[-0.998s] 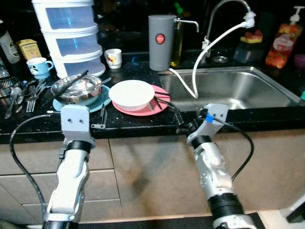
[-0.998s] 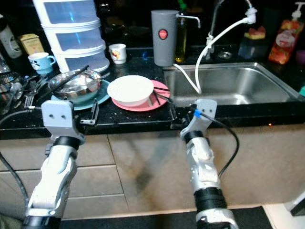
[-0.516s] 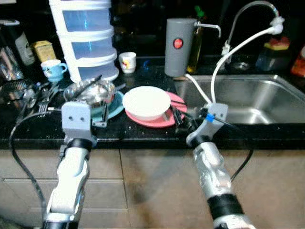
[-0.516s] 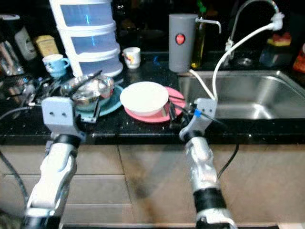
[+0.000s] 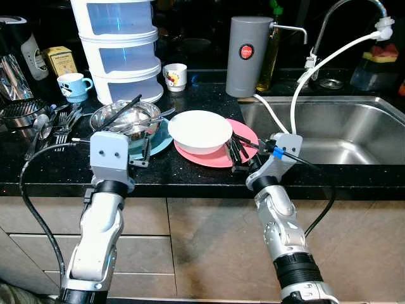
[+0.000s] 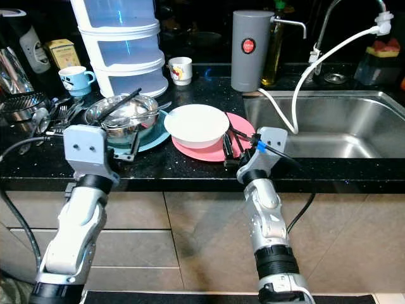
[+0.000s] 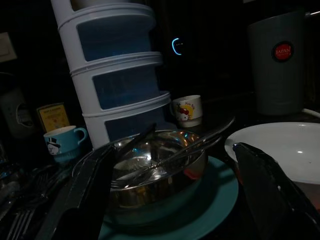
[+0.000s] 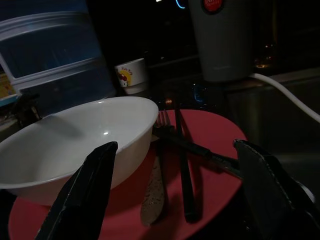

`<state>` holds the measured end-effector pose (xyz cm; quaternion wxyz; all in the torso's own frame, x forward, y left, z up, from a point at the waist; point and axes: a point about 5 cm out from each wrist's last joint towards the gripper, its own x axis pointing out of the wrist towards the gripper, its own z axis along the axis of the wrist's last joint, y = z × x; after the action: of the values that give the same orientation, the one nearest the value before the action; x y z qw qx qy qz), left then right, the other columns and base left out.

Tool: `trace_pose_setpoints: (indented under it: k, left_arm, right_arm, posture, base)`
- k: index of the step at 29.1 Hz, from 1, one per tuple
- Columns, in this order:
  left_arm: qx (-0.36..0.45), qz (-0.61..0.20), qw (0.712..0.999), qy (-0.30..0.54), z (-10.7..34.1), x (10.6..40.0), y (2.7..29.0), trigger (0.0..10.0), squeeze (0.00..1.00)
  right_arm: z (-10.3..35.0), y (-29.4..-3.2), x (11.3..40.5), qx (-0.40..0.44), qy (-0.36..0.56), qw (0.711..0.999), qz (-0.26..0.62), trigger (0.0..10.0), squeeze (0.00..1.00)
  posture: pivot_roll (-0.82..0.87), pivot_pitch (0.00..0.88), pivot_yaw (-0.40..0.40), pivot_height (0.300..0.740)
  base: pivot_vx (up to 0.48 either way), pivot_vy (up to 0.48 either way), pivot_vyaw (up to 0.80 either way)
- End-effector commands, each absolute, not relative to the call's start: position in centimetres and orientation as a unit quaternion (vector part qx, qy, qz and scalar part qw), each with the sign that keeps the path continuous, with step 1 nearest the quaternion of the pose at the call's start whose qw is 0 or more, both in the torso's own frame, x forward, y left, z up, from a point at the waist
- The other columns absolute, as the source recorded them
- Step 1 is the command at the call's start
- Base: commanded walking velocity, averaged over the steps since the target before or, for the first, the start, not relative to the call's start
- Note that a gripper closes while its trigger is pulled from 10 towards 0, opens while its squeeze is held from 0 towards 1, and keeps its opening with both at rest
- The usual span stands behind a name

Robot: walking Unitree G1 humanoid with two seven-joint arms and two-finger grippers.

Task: Kitchen organization

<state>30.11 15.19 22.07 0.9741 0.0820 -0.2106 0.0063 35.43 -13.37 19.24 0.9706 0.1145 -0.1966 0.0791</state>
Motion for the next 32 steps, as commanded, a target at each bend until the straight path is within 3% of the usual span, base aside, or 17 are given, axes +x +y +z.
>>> trace_pose_setpoints:
  k: [1, 10, 13, 18, 23, 24, 27, 32]
  left_arm:
    - [0.093, 0.008, 0.973, -0.212, 22.5, 30.1, 15.0, 10.0, 0.00]
    - [0.077, 0.034, 0.982, -0.167, 22.3, 30.8, 15.6, 10.0, 0.00]
    - [0.066, 0.012, 0.984, -0.162, 22.3, 30.8, 15.2, 10.0, 0.00]
    - [0.041, -0.021, 0.989, -0.140, 22.0, 30.6, 14.5, 10.0, 0.00]
    - [0.024, -0.069, 0.990, -0.124, 22.1, 30.3, 13.7, 10.0, 0.00]
    - [0.033, -0.119, 0.986, -0.112, 21.9, 29.8, 13.2, 10.0, 0.00]
    - [0.067, -0.150, 0.982, -0.095, 21.4, 29.5, 13.3, 10.0, 0.00]
    - [0.141, -0.118, 0.982, -0.052, 20.8, 29.3, 14.6, 10.0, 0.00]
  right_arm:
    - [19.3, -13.4, 35.4, 0.129, -0.192, 0.970, 0.080, 10.0, 0.00]
    - [21.6, -14.1, 36.3, 0.109, -0.195, 0.968, 0.115, 10.0, 0.00]
    - [22.9, -14.6, 36.8, 0.110, -0.195, 0.966, 0.130, 10.0, 0.00]
    - [24.1, -15.0, 37.3, 0.017, -0.192, 0.968, 0.162, 10.0, 0.00]
    - [23.5, -14.8, 37.4, -0.001, -0.168, 0.970, 0.177, 10.0, 0.00]
    - [22.4, -14.5, 37.4, -0.012, -0.140, 0.972, 0.188, 10.0, 0.00]
    - [21.5, -14.4, 37.2, -0.012, -0.117, 0.972, 0.201, 10.0, 0.00]
    - [21.5, -15.4, 37.2, 0.010, -0.081, 0.968, 0.236, 10.0, 0.00]
  posture:
    - [0.10, 0.020, 0.048, 0.740]
    - [0.10, 0.012, 0.046, 0.740]
    - [0.10, 0.009, 0.044, 0.740]
    - [0.09, 0.006, 0.040, 0.740]
    - [0.10, 0.007, 0.031, 0.740]
    - [0.10, 0.011, 0.031, 0.740]
    - [0.10, 0.011, 0.032, 0.740]
    - [0.10, 0.017, 0.038, 0.740]
  base:
    - [0.000, 0.000, 0.00]
    - [0.000, 0.000, 0.00]
    - [0.000, 0.000, 0.00]
    - [0.000, 0.000, 0.00]
    - [0.000, 0.000, 0.00]
    - [0.000, 0.000, 0.00]
    - [0.000, 0.000, 0.00]
    - [0.000, 0.000, 0.00]
